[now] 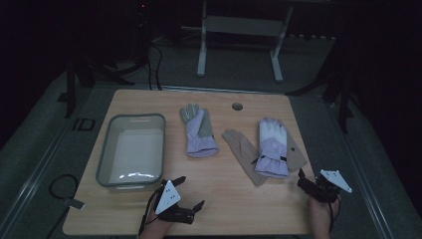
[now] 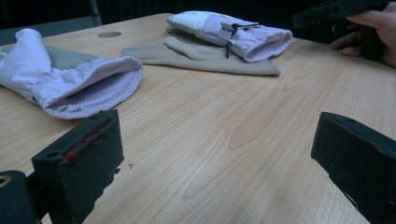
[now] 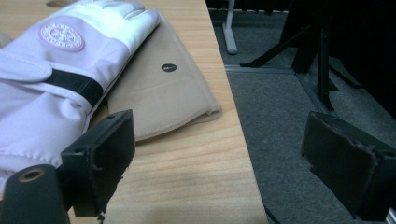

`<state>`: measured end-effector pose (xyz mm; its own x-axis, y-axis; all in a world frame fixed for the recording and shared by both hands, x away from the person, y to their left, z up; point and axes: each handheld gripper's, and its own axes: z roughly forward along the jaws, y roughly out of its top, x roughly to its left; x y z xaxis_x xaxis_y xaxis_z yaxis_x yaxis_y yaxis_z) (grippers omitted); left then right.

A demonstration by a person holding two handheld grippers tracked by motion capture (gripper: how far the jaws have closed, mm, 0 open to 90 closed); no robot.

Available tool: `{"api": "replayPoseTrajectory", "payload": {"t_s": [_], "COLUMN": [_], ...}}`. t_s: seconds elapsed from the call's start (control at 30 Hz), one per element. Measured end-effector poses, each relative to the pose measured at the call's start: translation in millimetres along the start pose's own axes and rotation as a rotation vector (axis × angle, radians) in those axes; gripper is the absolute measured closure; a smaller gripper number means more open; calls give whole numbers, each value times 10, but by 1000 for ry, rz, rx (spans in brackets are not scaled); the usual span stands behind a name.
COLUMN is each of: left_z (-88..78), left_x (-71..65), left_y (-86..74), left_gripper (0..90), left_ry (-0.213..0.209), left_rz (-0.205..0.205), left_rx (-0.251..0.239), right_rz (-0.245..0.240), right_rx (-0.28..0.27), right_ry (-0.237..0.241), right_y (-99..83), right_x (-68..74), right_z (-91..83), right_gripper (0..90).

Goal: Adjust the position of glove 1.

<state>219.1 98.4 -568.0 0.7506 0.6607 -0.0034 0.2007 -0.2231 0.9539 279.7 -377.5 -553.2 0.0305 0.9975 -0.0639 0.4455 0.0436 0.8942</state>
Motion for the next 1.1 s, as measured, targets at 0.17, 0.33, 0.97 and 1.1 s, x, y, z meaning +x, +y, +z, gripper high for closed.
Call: {"api": "replayPoseTrajectory", "payload": {"t_s": [0.17, 0.33, 0.97, 1.1], "left_z": [6, -3, -7, -7], "left_x": [-7, -1, 7, 9], "left_y": [2, -2, -6, -6], "left_gripper": [23, 23, 23, 23], "left_ry": [-1, -6, -21, -23], "left_rz": [7, 13, 9, 8], "left_rx": [5, -10, -19, -20], "right_rz": [-18, -77, -13, -32], "right_rx": [22, 75, 225, 207], "right_ry": [17, 76, 251, 250], "right_y": [5, 38, 564, 698], "right_x": [8, 47, -17, 50], "right_z": [12, 32, 108, 116], "right_gripper": [97, 97, 132, 122]}}
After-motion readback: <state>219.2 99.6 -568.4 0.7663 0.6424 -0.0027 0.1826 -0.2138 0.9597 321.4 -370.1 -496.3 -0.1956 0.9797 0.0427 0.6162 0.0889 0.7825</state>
